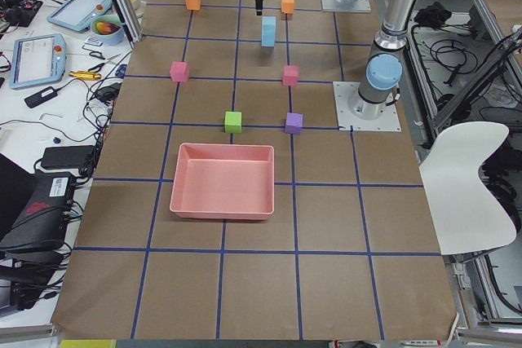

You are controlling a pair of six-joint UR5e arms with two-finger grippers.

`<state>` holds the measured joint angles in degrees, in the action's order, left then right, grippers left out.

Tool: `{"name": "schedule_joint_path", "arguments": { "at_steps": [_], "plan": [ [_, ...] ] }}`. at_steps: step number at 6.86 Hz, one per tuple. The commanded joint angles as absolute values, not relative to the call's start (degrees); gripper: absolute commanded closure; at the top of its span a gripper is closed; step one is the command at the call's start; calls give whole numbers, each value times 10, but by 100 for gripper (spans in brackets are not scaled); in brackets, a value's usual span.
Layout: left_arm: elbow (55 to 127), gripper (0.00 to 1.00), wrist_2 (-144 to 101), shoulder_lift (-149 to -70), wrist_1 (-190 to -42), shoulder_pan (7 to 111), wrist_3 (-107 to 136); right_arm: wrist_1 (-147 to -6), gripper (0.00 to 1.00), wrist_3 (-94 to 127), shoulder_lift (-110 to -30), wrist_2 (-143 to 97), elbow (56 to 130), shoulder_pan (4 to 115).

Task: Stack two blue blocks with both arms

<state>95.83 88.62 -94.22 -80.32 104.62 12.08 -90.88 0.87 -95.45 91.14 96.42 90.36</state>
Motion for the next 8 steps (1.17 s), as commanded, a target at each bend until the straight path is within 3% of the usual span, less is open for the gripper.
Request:
{"name": "schedule_joint_path", "arguments": {
  "at_steps": [1, 3, 5, 8],
  "plan": [
    [951, 0, 905, -883, -824, 948, 13, -909, 0, 9, -954, 911, 964, 904],
    [928, 0, 918, -877, -817, 925, 5, -909, 0, 9, -956, 912, 964, 904],
    [850, 0, 921, -919, -873, 924, 9, -909, 0, 9, -957, 913, 963, 904],
    [853, 0, 947, -921, -871, 930, 2, -909, 0, 9, -957, 913, 963, 904]
  ]
}}
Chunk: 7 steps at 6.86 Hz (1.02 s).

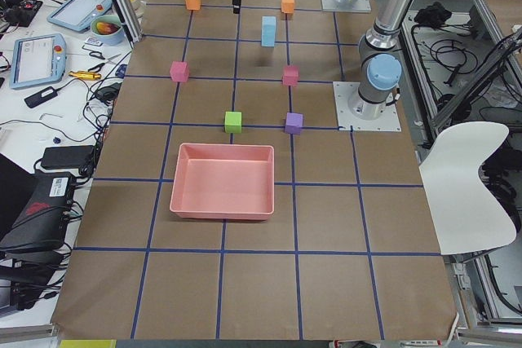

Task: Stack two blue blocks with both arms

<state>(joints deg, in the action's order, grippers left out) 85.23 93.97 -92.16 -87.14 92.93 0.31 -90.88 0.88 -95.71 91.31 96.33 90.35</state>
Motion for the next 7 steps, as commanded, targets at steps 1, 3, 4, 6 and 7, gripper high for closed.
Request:
{"name": "schedule_joint_path", "arguments": {
  "at_steps": [1, 3, 4, 6, 7],
  "plan": [
    [853, 0, 944, -918, -871, 923, 2, -909, 0, 9, -957, 913, 963, 904],
    [855, 0, 940, -918, -868, 921, 4, -909, 0, 9, -957, 916, 963, 904],
    [856, 0, 939, -916, -867, 920, 2, -909, 0, 9, -957, 916, 963, 904],
    [860, 0, 938, -913, -867, 922, 3, -908, 0, 9, -957, 917, 963, 904],
    [868, 0, 939, -912, -867, 926, 4, -908, 0, 9, -957, 917, 963, 904]
  ]
}}
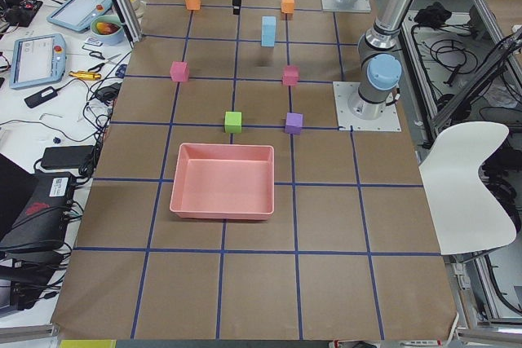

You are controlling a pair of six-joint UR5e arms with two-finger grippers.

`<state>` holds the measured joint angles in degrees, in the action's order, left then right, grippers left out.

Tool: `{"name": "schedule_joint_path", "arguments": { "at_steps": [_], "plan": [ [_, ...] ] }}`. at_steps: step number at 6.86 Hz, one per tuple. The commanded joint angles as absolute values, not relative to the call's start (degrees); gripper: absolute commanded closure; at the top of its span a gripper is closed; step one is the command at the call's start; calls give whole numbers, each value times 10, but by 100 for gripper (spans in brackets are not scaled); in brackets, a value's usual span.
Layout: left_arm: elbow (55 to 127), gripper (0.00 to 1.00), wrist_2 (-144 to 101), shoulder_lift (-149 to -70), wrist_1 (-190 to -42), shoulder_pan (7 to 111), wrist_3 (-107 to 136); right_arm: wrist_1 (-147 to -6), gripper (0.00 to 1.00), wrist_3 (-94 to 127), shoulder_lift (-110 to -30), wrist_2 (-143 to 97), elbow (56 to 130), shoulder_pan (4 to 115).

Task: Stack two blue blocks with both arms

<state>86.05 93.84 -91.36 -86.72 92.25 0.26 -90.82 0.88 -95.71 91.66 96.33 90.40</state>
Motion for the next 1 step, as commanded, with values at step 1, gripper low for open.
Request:
{"name": "schedule_joint_path", "arguments": {
  "at_steps": [1],
  "plan": [
    [871, 0, 938, -908, -867, 925, 3, -907, 0, 9, -957, 917, 963, 904]
  ]
}}
